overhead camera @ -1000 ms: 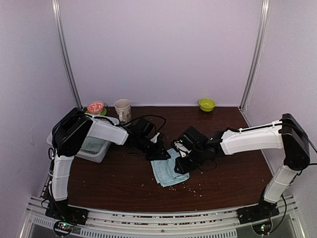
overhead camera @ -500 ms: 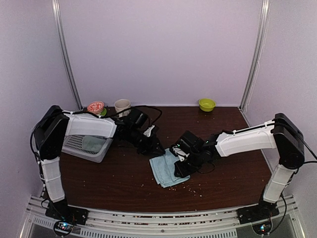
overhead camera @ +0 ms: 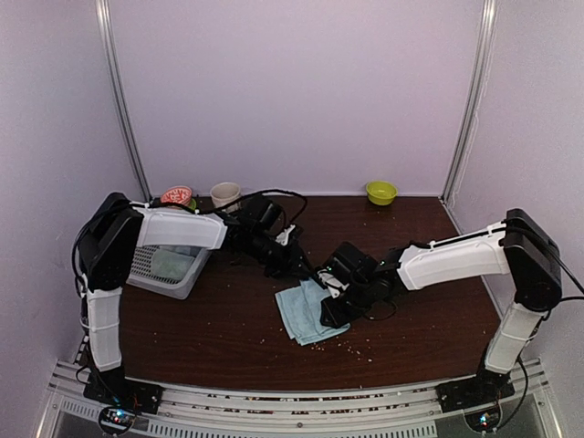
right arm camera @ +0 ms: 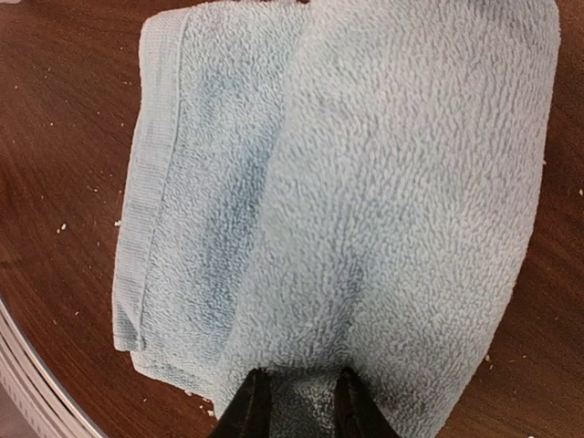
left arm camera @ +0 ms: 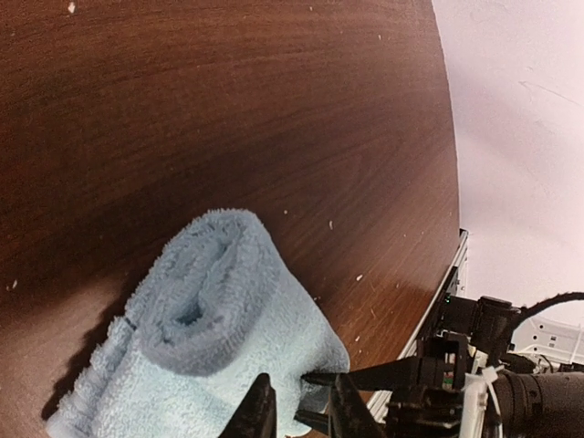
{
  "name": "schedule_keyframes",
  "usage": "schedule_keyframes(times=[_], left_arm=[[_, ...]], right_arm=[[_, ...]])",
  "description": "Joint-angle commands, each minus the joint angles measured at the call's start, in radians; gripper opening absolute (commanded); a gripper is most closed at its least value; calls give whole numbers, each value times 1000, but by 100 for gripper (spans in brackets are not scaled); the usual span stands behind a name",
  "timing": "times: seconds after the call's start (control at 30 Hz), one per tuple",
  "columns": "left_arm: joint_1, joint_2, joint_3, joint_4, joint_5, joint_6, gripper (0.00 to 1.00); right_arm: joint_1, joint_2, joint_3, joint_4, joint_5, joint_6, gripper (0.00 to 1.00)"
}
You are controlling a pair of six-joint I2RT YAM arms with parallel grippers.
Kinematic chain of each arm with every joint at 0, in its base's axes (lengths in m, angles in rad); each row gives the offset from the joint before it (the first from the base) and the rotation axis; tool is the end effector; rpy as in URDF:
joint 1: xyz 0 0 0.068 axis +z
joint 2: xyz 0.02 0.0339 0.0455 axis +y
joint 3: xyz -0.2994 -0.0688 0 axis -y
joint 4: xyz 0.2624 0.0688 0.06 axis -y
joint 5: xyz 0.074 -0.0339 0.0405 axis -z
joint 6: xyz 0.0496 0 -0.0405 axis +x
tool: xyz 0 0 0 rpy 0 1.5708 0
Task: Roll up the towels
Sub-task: Roll the towel at the center of the board.
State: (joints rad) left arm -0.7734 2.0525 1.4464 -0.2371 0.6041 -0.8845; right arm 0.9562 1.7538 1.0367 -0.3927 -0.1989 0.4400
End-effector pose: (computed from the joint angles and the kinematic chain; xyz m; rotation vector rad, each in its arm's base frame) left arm 0.3273 -0.3589 0.1929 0.1737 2.7740 -1.3558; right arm 0.2032 0.3049 0.1709 -0.7902 2.7326 0.6463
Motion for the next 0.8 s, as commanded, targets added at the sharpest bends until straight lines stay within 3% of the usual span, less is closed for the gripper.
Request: schedule_keyframes(times=[0.0, 0.23, 0.47, 0.77], left_arm=[[-4, 70, 77, 45, 20, -12, 19], [-2, 182, 102, 78, 23, -41, 17], [0, 194, 22, 91, -6, -34, 14], [0, 162, -32, 74, -37, 17, 13]], right_arm=[[7, 5, -43, -32, 4, -6, 26], [8, -9, -42, -28, -11, -9, 28], [-3, -103, -29, -41, -26, 20, 42], [-166, -220, -116, 103, -167, 119, 52]])
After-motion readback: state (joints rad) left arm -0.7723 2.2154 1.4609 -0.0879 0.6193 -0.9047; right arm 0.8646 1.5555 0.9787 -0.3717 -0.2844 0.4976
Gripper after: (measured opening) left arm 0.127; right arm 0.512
